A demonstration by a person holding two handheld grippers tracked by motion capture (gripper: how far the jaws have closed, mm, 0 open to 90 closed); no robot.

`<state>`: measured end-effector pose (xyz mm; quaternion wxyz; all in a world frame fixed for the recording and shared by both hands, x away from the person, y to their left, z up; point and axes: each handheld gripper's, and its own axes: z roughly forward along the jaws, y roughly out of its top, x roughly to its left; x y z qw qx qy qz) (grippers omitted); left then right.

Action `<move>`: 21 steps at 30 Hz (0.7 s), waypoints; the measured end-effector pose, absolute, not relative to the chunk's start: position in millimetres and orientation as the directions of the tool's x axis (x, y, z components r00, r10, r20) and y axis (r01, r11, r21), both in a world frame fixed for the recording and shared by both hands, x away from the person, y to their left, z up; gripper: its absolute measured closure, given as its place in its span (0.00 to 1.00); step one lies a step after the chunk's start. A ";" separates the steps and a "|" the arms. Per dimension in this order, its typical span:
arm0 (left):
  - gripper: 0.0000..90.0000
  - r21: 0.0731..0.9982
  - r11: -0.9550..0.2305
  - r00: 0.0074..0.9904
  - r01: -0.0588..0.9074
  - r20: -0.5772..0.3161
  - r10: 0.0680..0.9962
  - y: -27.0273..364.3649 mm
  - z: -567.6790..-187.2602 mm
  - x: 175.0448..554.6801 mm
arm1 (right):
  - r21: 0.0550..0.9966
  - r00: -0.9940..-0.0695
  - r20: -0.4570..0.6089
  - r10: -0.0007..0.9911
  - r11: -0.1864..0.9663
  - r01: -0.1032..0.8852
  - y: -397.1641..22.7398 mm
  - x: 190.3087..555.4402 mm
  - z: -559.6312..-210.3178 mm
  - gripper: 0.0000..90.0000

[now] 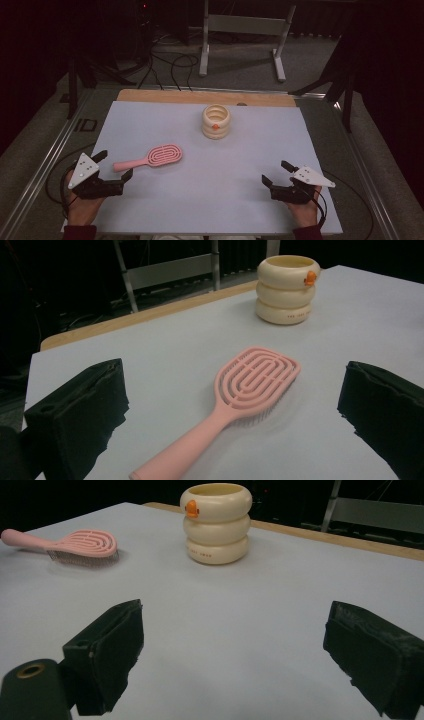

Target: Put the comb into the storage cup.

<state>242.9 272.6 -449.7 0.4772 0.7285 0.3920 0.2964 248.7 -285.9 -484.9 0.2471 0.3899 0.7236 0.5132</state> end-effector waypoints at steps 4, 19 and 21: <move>0.00 0.924 -0.244 0.517 0.295 0.061 0.854 271.9 -449.4 248.3 | 0.936 -0.575 0.041 0.817 0.171 0.309 -285.5 248.8 -485.0 0.10; 0.00 0.906 -0.265 0.518 0.330 0.061 0.853 273.2 -452.2 266.1 | 0.934 -0.572 0.039 0.820 0.173 0.312 -285.1 248.7 -485.5 0.10; 0.00 0.903 -0.263 0.513 0.338 0.057 0.856 274.3 -452.7 269.6 | 0.933 -0.573 0.041 0.818 0.173 0.314 -284.6 248.6 -485.6 0.10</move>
